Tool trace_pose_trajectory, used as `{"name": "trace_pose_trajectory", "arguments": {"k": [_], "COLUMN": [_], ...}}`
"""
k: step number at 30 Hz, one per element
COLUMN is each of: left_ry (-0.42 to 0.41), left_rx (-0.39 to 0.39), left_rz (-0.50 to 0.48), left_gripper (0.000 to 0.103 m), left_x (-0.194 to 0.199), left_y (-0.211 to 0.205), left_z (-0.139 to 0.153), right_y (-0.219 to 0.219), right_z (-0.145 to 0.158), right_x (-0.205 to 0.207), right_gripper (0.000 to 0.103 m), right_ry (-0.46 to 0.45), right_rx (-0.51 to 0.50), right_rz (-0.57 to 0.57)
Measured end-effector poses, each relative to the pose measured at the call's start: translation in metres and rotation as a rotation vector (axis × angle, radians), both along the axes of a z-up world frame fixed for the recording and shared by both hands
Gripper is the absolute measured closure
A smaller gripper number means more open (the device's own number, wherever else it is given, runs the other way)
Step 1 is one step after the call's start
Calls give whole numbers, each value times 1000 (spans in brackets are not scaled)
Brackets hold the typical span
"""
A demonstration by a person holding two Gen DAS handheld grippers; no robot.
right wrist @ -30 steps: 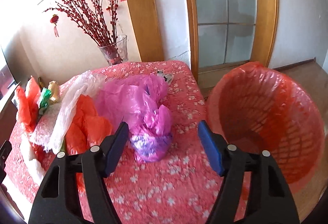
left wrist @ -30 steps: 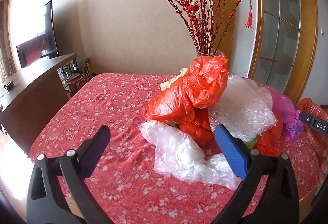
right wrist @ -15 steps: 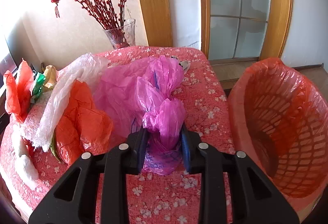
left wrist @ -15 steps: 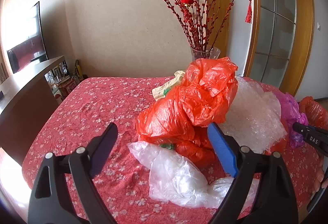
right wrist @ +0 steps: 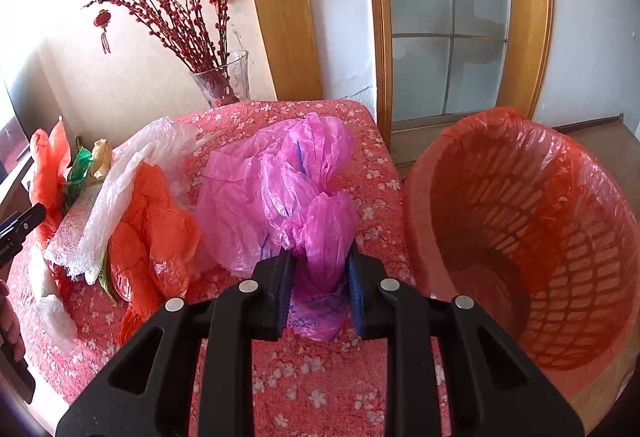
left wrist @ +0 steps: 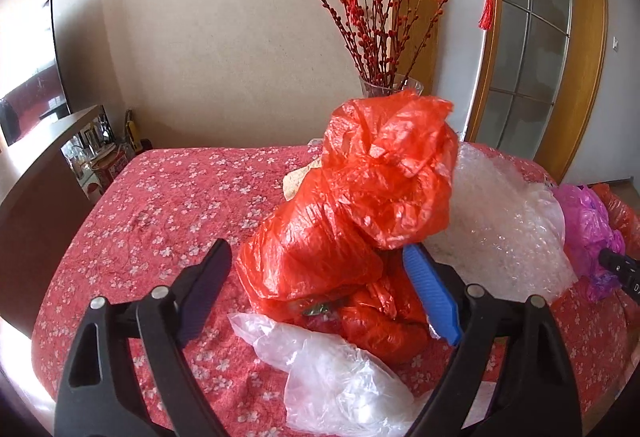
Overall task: Collect trash
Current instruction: 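Carry the pink bag and red bag over the trash basket with both tools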
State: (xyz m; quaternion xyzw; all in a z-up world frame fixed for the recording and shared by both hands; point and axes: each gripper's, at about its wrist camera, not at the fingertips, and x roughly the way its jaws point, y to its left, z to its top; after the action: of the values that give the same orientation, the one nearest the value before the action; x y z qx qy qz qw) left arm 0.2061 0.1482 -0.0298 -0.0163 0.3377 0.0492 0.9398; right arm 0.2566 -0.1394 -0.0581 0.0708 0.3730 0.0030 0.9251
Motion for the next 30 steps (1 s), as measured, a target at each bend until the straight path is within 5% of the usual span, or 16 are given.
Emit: {"name": "trace_pose_trajectory", "arguments": {"k": [4, 10, 21, 30], "left_ry": [54, 30, -41, -75], "left_rx": [-106, -159, -149, -150], "left_rz": [-40, -56, -97, -224], "left_gripper": [58, 78, 84, 84], "left_x": [11, 0, -26, -38], "left_y": [14, 21, 11, -42], "left_z": [-11, -9, 26, 53], "right_y": [0, 2, -5, -32], "right_z": [-1, 2, 19, 36], "right_x": [-3, -5, -19, -37], "right_gripper": [79, 79, 79, 79], "right_ry": [1, -7, -55, -110], "right_rx": [2, 4, 9, 12], "right_rz": [-1, 5, -8, -64]}}
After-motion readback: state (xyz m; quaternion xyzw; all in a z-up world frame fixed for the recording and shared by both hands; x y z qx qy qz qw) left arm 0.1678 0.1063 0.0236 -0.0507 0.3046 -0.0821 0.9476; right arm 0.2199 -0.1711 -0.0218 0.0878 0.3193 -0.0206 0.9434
